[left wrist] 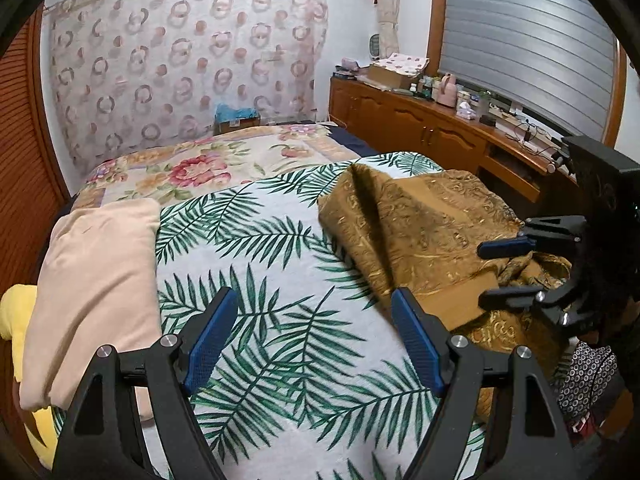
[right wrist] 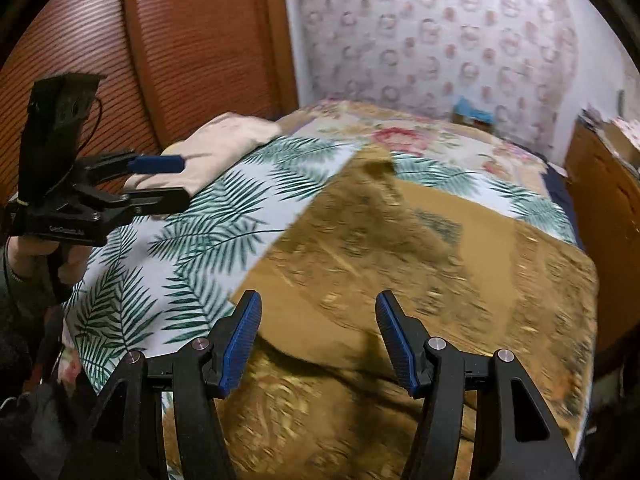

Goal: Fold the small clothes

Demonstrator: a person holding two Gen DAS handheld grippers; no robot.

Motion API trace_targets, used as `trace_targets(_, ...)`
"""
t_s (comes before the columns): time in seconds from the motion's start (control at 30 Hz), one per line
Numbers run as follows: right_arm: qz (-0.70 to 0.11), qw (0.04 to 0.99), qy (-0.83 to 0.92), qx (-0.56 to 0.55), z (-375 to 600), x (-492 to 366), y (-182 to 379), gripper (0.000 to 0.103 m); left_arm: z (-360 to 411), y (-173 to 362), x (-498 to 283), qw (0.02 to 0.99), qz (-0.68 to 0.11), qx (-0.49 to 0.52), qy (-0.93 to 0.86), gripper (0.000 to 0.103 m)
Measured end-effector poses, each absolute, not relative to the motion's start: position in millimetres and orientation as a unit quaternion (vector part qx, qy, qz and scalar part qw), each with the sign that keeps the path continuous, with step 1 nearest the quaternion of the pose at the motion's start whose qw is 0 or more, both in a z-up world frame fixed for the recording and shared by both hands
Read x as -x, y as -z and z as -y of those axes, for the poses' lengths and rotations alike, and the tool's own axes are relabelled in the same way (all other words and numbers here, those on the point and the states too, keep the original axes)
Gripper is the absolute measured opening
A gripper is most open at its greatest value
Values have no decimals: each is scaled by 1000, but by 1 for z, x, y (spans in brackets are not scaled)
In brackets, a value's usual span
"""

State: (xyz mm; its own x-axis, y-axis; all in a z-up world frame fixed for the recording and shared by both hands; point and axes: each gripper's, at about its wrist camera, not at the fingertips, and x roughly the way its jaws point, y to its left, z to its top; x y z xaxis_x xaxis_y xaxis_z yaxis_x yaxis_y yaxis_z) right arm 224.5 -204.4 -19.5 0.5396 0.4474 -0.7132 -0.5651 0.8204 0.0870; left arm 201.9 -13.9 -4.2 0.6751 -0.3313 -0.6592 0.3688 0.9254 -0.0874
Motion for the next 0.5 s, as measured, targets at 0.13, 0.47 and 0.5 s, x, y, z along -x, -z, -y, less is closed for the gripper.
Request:
trace_targets(0.13, -401, 858, -304, 105, 187, -234, 31, 61, 7, 8, -201, 914, -356, -21, 196, 80)
trace_targets(0.47, -432, 837, -295, 160, 171, -258, 51, 61, 5, 15, -209, 909, -363, -17, 203, 80)
trace_targets(0.5, -432, 836, -298, 159, 170, -258, 52, 61, 6, 15, -210, 909, -364, -16, 204, 80)
